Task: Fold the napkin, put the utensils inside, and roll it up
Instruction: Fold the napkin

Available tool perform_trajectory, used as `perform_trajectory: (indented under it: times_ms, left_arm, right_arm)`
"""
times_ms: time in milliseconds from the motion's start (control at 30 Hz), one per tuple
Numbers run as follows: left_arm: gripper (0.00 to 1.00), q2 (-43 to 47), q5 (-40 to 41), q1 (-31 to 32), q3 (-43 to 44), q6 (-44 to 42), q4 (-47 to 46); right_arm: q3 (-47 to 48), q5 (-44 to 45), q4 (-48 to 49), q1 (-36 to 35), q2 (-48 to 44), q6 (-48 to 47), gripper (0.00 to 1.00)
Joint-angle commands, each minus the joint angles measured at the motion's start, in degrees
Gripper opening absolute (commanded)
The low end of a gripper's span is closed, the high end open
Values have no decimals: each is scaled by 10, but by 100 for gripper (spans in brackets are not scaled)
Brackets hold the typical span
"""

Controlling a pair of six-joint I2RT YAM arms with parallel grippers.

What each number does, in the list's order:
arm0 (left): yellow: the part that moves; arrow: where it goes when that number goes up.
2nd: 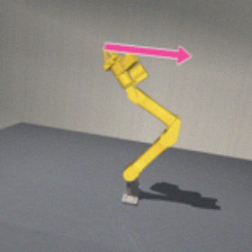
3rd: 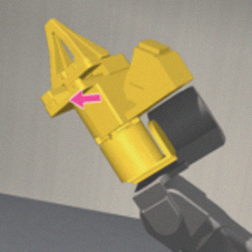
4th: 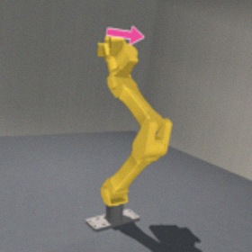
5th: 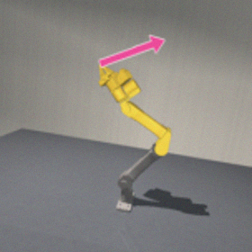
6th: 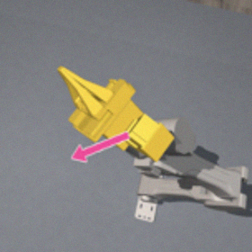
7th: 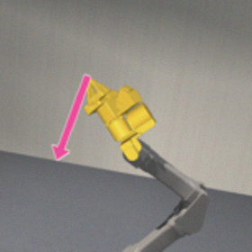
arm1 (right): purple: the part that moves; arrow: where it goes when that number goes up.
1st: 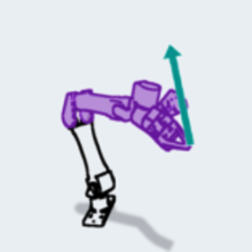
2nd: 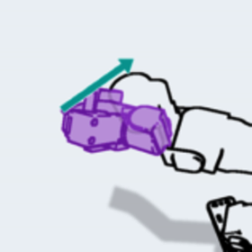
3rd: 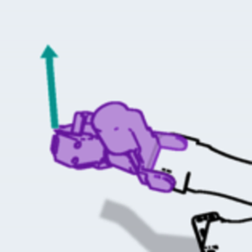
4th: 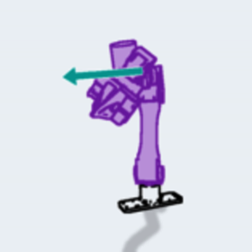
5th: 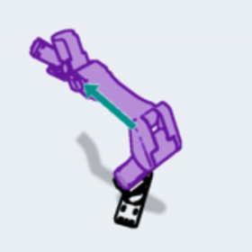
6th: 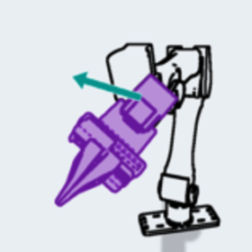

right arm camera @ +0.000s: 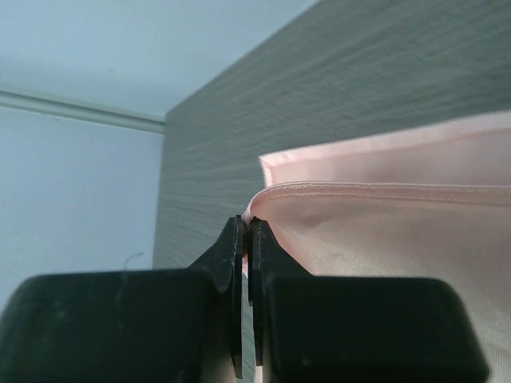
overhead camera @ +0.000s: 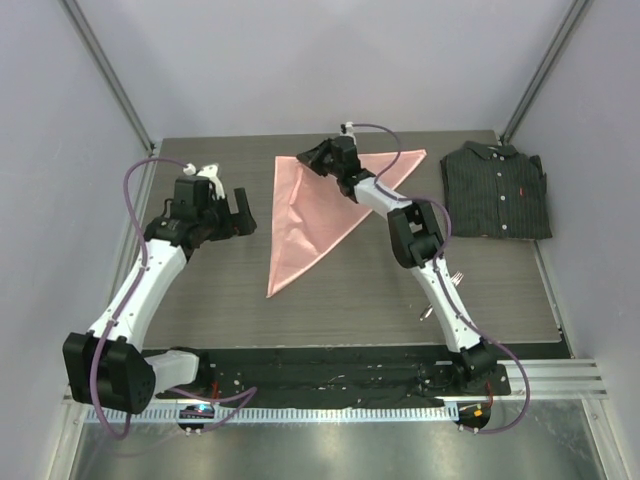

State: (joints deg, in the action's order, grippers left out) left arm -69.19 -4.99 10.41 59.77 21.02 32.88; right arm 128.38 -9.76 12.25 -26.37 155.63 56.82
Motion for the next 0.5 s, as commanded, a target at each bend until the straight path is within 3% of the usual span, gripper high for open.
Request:
perform_trajectory:
  times_ms: [0,367,467]
  left_arm:
    - [100,-7,1,-2,12,-10,-6]
    - [100,-15,0,-1,14,-11,-3]
    - [100,-16,0,-2,14,-12,-3]
  right_arm:
    - [79,20,93,-16,18,27,1]
    - [132,47,102,-23,79,40,1]
    - [136,50,101,-25,85,37,9]
